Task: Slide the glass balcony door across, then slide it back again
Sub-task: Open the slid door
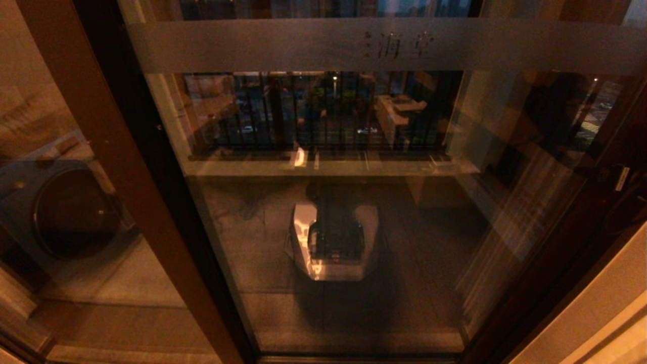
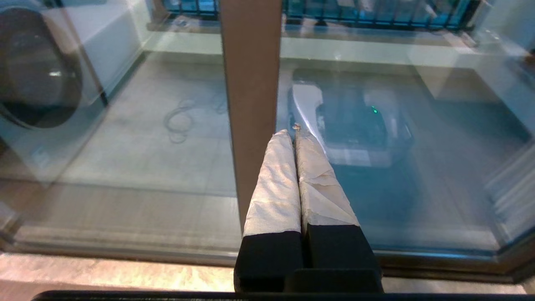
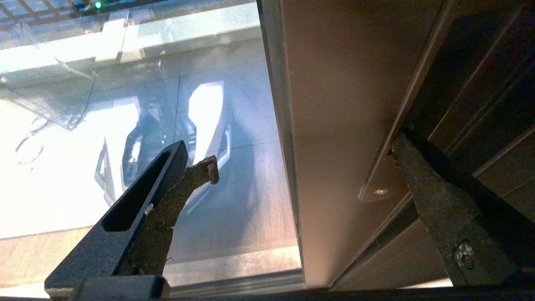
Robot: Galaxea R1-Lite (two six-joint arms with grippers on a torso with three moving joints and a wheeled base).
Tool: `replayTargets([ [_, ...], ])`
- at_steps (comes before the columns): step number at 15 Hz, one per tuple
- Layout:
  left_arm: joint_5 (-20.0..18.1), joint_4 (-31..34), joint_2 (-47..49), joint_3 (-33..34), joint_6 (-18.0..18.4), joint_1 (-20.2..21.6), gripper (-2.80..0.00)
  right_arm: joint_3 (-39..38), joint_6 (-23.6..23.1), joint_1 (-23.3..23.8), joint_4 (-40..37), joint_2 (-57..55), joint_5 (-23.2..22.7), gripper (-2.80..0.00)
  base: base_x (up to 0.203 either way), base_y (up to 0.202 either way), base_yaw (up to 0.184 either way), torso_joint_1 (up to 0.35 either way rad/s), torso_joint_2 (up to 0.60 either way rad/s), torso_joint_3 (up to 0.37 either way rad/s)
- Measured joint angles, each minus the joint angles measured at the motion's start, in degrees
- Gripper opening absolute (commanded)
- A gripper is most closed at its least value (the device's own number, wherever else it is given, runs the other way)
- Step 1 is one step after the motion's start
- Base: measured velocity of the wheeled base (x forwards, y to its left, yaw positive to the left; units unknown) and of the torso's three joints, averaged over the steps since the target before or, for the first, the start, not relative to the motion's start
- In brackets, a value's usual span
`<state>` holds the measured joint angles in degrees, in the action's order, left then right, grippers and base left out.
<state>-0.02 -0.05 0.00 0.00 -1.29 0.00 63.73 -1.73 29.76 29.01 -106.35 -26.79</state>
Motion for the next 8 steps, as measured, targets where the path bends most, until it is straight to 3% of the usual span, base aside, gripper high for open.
replayTargets([
  [8, 0.0, 0.0, 0.0, 0.0, 0.0, 0.0, -2.8, -1.7, 0.0, -0.5, -0.2, 2.1, -0.1, 0.0, 0.0, 0.0, 0.0, 0.0, 0.0, 0.0],
])
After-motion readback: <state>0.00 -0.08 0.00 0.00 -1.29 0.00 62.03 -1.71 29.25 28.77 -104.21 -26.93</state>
